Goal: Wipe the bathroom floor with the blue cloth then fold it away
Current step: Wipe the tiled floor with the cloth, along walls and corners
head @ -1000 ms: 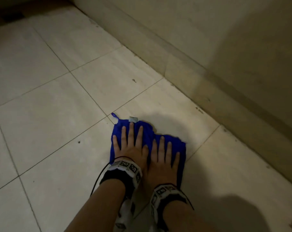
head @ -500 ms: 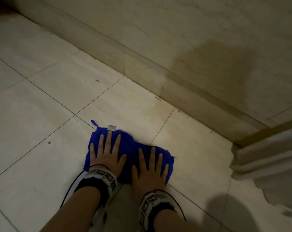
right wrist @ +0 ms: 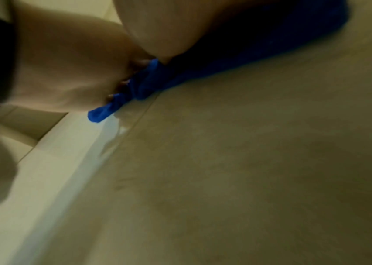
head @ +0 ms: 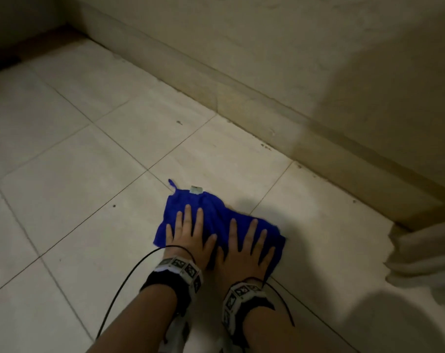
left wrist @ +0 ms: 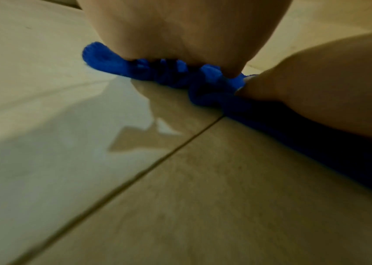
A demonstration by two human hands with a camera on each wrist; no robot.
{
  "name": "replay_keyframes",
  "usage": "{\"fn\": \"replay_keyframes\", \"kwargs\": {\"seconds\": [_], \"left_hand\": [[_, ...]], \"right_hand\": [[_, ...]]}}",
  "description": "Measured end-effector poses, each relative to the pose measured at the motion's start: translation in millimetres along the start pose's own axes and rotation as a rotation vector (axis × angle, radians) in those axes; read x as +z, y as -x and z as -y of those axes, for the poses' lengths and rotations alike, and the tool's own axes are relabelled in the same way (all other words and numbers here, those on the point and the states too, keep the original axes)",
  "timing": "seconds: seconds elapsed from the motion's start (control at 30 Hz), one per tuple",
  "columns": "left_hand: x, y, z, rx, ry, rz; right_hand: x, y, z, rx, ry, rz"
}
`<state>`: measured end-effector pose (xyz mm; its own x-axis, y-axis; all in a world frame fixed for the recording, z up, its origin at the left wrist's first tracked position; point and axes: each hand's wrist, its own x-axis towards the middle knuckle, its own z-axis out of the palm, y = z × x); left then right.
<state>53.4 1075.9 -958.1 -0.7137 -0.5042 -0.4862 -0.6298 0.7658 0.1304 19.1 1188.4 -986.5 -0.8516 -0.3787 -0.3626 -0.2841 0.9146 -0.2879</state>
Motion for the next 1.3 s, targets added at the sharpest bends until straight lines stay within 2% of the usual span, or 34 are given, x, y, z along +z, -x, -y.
{"fn": "replay_keyframes", "kwargs": {"seconds": [0.07,0.17,0.47,0.63,0.73,0.83,0.9,1.13,1.3], "left_hand": [[-0.1,-11.2,-6.6,0.012,-0.041,-0.001],[-3.3,-29.6,-33.4,0.115,-0.097,0.000],[-29.0,-92.9,-146.6,0.377,-0.157,0.077],[-40.3,-116.7,-218.6,0.443,-0.128,0.143],[-28.5,-112.9,-241.4,0.418,-0.160,0.086],[-13.7,-110.0,-237.0,0.430,-0.240,-0.022],[-10.6,-109.9,-230.7,0.447,-0.256,-0.044],[0.8,-91.2,-208.2,0.450,-0.211,-0.033],[6.9,-65.3,-166.6,0.458,-0.200,0.013]], "right_hand": [[-8.0,-6.0,-15.9,0.025,-0.027,-0.017],[-29.9,-21.3,-53.7,0.108,0.028,0.011],[-95.1,-66.6,-143.7,0.302,0.013,0.033],[-110.6,-77.3,-190.5,0.385,-0.031,0.006],[-114.6,-77.8,-203.8,0.408,-0.040,-0.019],[-111.3,-78.1,-199.7,0.429,-0.044,-0.040],[-108.3,-78.4,-194.2,0.445,-0.048,-0.042],[-101.7,-65.1,-177.1,0.453,-0.007,-0.032],[-76.5,-30.2,-147.1,0.428,0.054,-0.039]]}}
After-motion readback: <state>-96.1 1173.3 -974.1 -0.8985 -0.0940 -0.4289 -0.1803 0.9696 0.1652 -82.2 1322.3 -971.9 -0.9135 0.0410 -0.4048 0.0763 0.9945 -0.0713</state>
